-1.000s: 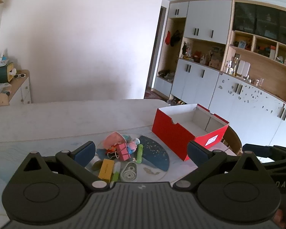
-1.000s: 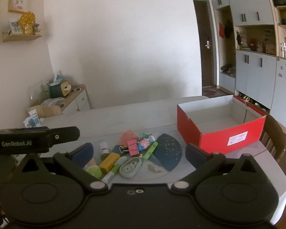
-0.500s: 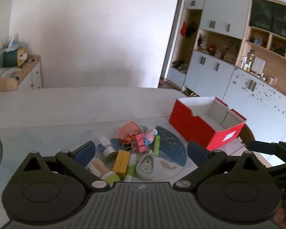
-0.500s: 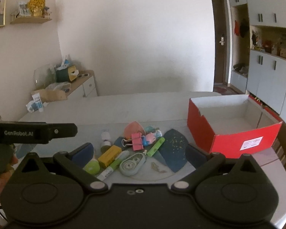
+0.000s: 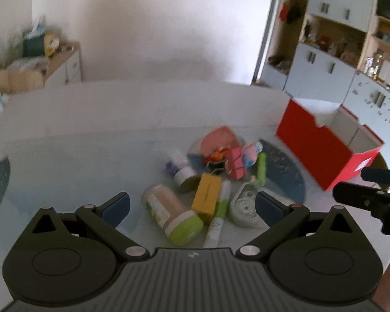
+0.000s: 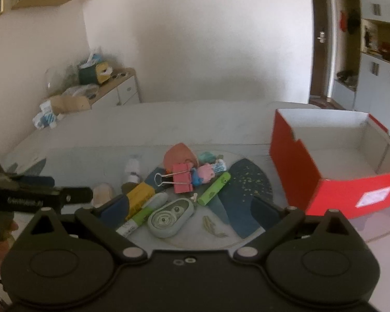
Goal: Organize rigid objects
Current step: 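Reach the left gripper to the toothpick jar while the right reaches the tape dispenser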
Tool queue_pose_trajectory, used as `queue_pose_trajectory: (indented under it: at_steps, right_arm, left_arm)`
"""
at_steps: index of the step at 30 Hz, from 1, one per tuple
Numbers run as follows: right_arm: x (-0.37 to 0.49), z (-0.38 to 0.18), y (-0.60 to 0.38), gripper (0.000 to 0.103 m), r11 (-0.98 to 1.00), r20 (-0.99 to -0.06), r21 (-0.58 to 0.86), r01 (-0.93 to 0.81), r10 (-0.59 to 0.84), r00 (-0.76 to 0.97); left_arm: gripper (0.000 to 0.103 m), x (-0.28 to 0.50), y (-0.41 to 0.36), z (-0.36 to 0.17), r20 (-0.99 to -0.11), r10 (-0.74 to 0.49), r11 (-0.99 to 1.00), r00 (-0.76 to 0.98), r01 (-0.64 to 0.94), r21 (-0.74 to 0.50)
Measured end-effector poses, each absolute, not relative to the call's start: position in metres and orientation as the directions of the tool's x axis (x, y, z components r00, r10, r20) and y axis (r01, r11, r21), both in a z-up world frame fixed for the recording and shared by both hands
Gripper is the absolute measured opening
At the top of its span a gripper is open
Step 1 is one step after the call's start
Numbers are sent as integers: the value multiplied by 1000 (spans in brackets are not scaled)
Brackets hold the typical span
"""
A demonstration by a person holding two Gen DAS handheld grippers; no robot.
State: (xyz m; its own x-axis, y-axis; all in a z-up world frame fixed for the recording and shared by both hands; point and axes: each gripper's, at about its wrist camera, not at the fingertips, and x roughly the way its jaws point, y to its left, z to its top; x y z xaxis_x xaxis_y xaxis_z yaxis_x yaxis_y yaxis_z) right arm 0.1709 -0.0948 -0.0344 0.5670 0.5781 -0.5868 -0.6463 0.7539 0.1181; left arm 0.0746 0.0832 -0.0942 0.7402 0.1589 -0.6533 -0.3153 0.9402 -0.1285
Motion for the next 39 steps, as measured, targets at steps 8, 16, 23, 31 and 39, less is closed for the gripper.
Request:
queue_pose_trajectory:
  at_steps: [8,16,23,31,39]
  right_arm:
    - [190,-70,-65,94,665,-661,53,-745,583,472]
    - [203,-93,-46,91,613,-711,32,-790,569,413]
    - [219,-101,-27,89,643,-726,30,-765,540,426]
    - [218,-115,-8,85,625,-765,38,-780,520,380]
    - [214,-121,3,83,628,-774,-9,-778,488,403]
  left_arm:
    - [103,95,103,-117,-692,232,904,684,-413,-105]
    - [102,115,120,-132,-752,284,856,595,-511,-81]
    - [102,124,133,-142,-788,298,811,539,-579,-89]
    - [97,131,134,-151,-806,299,803,512,-591,-78]
    - [91,132,134,-156,-812,281,814,511,-575,-80]
